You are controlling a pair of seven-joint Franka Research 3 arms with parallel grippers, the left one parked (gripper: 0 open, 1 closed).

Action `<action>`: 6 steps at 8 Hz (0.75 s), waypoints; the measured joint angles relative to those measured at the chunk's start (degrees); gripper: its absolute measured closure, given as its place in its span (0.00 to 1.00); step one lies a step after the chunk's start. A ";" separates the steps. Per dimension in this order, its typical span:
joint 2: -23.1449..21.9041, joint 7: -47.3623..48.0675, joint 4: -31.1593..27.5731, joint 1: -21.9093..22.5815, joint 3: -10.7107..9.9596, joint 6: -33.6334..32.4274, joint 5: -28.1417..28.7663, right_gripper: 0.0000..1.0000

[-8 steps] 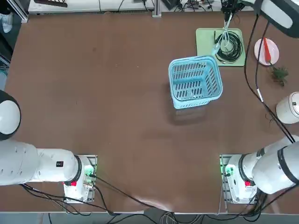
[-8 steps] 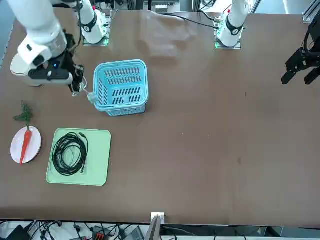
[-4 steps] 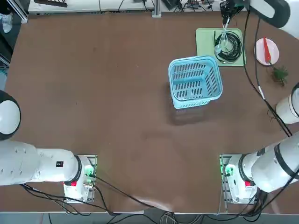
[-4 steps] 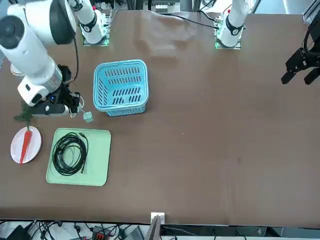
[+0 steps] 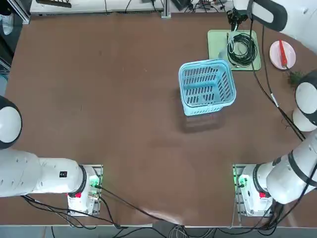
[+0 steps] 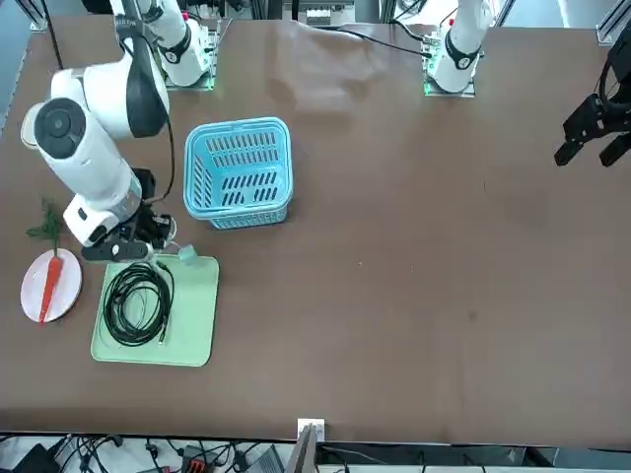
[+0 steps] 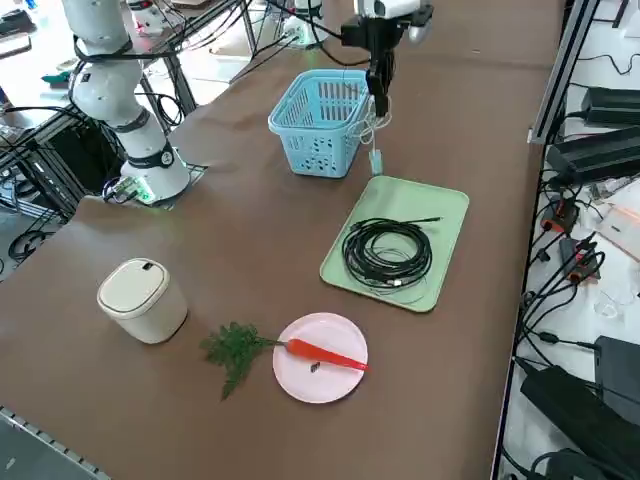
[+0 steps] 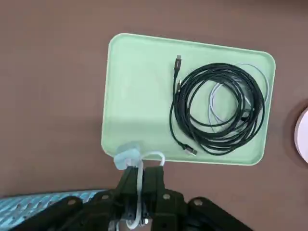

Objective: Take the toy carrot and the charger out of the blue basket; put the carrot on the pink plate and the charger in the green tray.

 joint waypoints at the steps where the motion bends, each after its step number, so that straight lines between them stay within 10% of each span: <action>1: 1.70 -0.22 0.01 -0.86 -0.02 1.03 0.00 0.97; 6: 7.33 -18.23 1.12 -8.08 -0.18 2.44 9.90 0.97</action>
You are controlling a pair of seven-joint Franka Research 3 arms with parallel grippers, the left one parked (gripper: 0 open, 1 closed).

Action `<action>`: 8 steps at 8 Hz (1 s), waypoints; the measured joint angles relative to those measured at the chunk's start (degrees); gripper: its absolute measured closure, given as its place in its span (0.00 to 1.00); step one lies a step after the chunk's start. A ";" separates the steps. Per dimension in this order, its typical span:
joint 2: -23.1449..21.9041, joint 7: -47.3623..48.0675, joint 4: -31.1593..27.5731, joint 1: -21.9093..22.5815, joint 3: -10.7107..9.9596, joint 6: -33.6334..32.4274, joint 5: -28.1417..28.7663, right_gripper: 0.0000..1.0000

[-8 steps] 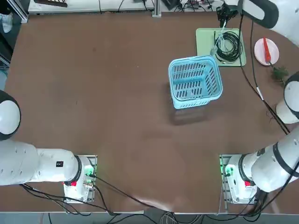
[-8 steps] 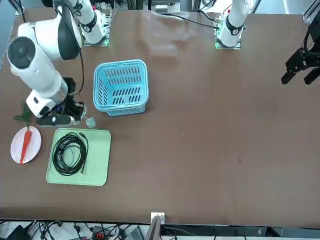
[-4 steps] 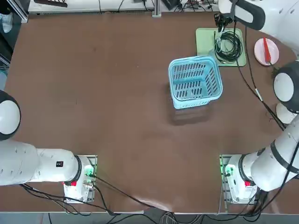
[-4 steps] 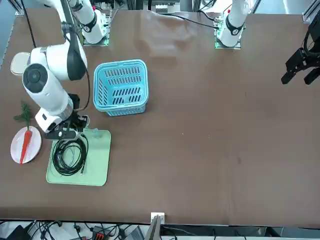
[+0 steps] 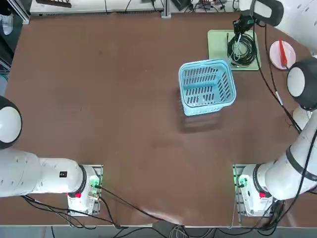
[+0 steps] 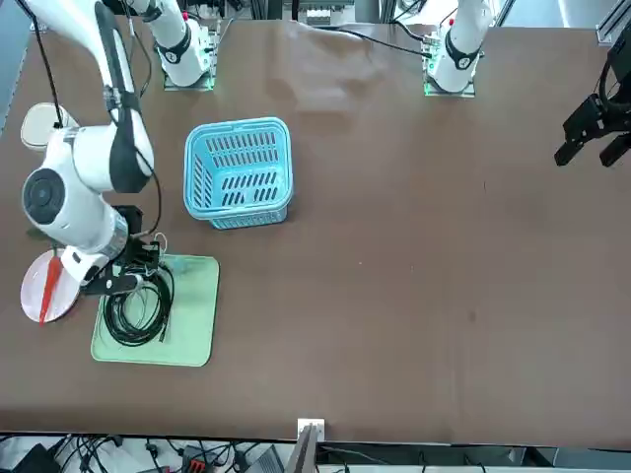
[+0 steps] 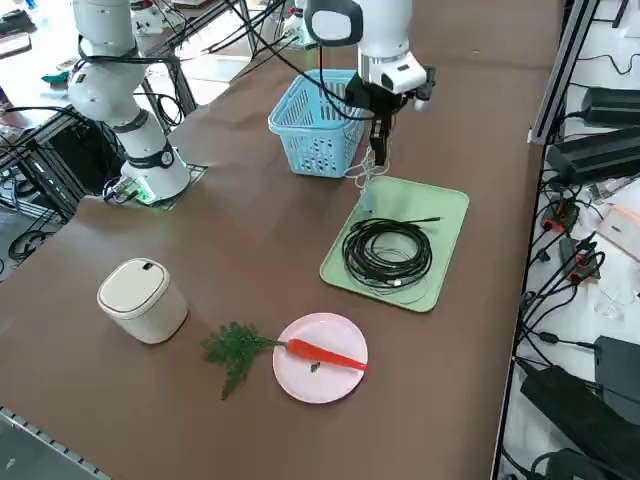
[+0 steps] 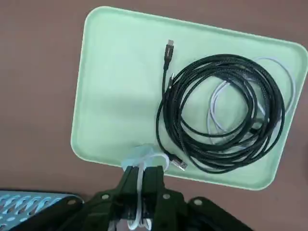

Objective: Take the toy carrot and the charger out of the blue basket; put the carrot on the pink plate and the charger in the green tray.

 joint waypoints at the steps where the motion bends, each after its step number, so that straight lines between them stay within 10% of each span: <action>1: 0.91 -1.05 1.22 -0.15 0.03 0.00 0.13 0.97; 6: 6.28 -1.36 9.66 0.36 0.62 -0.03 0.14 0.92; 8: 7.65 -1.36 11.55 0.31 0.60 -0.03 0.27 0.62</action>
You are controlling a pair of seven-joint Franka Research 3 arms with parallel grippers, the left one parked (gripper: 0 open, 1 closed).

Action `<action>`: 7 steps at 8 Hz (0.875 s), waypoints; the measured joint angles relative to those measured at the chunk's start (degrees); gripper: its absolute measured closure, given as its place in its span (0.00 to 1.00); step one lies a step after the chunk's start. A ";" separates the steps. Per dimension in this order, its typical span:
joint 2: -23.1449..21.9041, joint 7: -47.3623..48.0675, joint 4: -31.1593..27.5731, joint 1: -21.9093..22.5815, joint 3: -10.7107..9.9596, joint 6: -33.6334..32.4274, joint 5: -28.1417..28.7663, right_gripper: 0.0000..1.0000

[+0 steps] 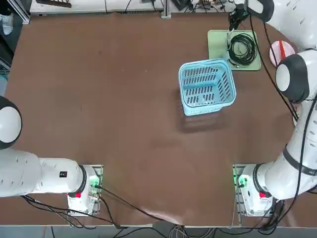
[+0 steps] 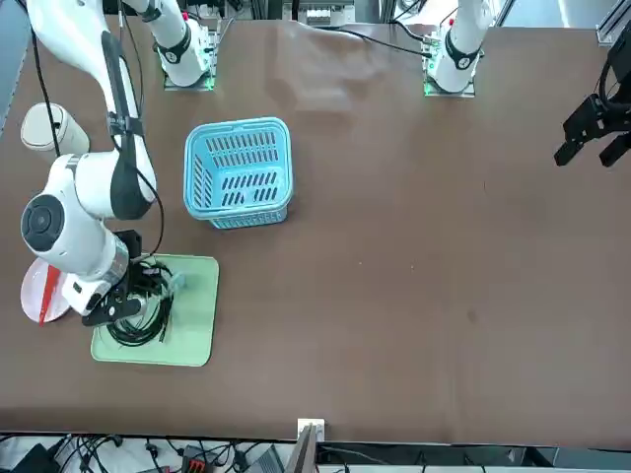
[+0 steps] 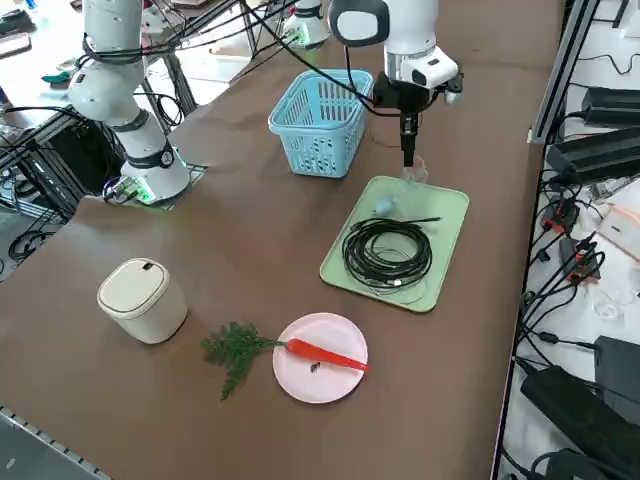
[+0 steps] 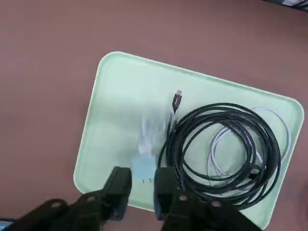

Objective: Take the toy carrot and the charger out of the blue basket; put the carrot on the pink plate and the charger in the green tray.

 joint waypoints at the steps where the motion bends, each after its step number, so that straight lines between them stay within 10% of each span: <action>1: 0.20 0.00 0.17 0.00 0.00 0.00 0.09 0.42; 3: 0.20 0.00 0.38 0.00 0.00 0.00 0.10 0.07; 7: -1.68 0.39 2.40 -0.08 -0.18 -1.80 0.18 0.00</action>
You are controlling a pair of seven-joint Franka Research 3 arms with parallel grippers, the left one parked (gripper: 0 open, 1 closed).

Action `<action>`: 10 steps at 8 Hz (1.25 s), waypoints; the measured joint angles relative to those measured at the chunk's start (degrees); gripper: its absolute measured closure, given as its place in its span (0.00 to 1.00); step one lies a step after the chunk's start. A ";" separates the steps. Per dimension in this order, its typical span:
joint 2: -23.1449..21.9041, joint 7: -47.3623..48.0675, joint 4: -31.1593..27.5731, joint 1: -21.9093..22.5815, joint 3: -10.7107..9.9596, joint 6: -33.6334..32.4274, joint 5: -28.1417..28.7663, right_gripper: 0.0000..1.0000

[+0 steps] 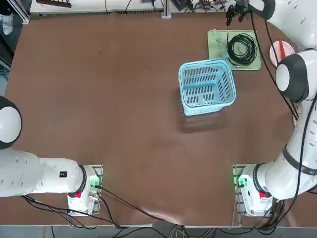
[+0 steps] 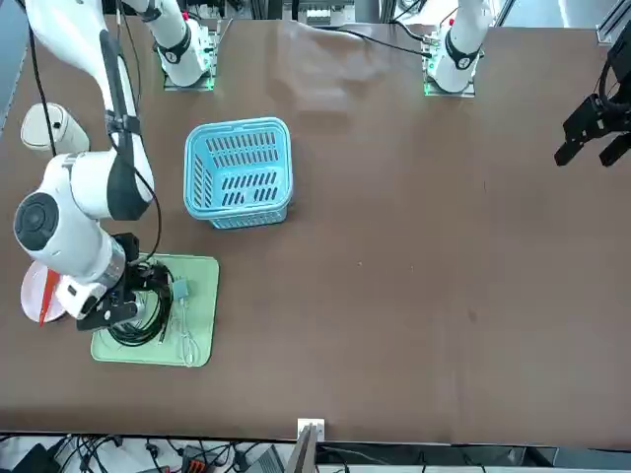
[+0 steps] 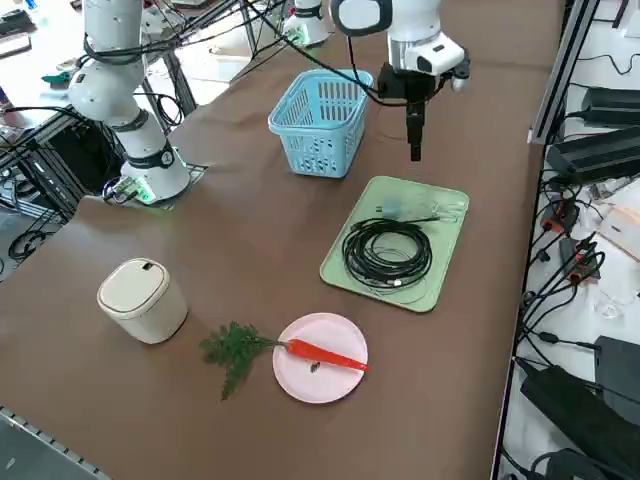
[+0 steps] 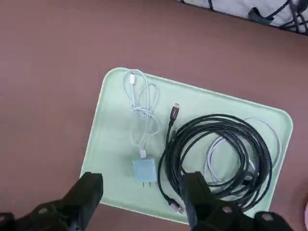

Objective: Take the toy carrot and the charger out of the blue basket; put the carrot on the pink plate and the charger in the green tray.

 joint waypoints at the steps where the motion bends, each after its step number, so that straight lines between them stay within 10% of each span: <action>1: -2.61 1.30 0.67 -0.12 -0.18 -3.49 0.20 0.00; 6: -17.28 8.71 1.02 -0.29 -0.50 -24.45 0.24 0.00; 10: -20.58 8.94 0.32 -0.51 -0.55 -30.11 -3.08 0.00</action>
